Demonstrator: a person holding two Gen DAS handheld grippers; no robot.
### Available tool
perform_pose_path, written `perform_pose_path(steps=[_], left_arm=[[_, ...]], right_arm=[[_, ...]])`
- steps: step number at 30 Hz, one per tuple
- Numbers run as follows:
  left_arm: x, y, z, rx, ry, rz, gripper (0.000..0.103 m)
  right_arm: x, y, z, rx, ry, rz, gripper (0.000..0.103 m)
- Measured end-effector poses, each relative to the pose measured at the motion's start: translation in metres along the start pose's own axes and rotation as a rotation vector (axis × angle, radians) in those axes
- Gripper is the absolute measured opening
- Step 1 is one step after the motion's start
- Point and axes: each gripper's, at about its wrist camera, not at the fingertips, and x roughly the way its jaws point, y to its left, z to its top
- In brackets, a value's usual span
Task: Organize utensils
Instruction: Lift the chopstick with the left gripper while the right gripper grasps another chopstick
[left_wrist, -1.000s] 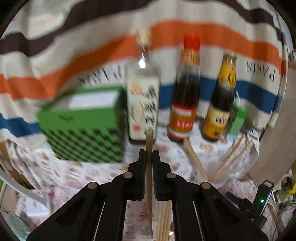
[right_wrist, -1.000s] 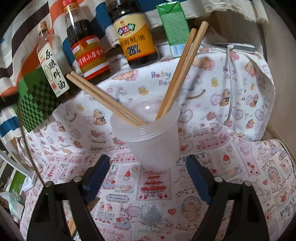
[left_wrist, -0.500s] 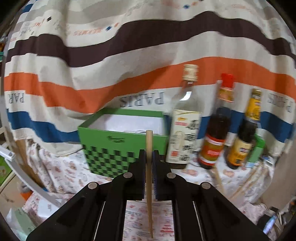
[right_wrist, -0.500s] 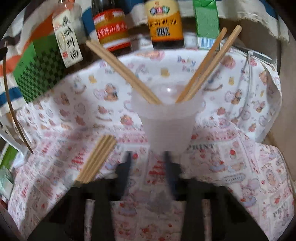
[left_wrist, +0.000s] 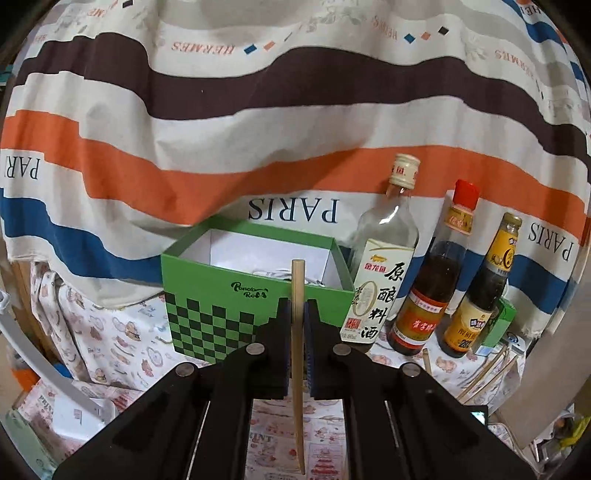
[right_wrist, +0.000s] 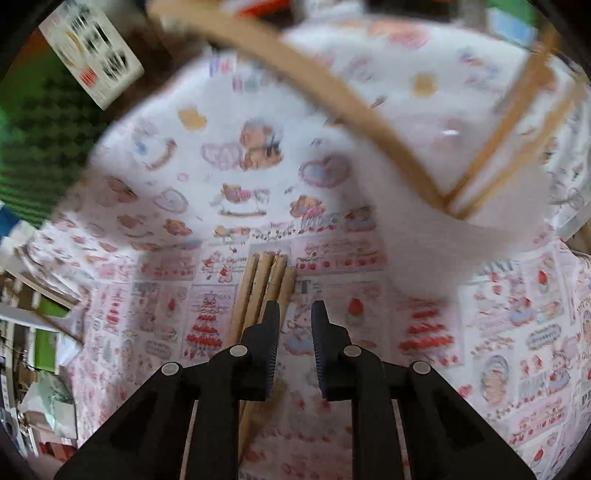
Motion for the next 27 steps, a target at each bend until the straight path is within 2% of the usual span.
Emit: perform_pose_path(steps=[5, 10, 13, 17, 22, 27], left_arm=[[0.013, 0.005, -0.003, 0.001, 0.026, 0.054, 0.006], [0.025, 0.015, -0.005, -0.010, 0.081, 0.093, 0.006], [0.025, 0.016, -0.007, 0.017, 0.076, 0.134, 0.006], [0.024, 0.017, -0.007, 0.000, 0.087, 0.089, 0.006], [0.031, 0.012, -0.010, 0.027, 0.111, 0.112, 0.006], [0.032, 0.011, -0.011, 0.026, 0.115, 0.118, 0.006]], right_arm=[[0.022, 0.010, 0.010, 0.018, 0.030, -0.083, 0.019], [0.038, 0.013, 0.012, 0.037, 0.076, -0.069, 0.019], [0.039, 0.013, 0.012, 0.048, 0.048, -0.112, 0.019], [0.040, 0.016, 0.015, 0.051, 0.063, -0.123, 0.019], [0.040, 0.017, 0.015, 0.064, 0.069, -0.124, 0.019], [0.051, 0.030, 0.029, 0.006, 0.094, -0.131, 0.019]])
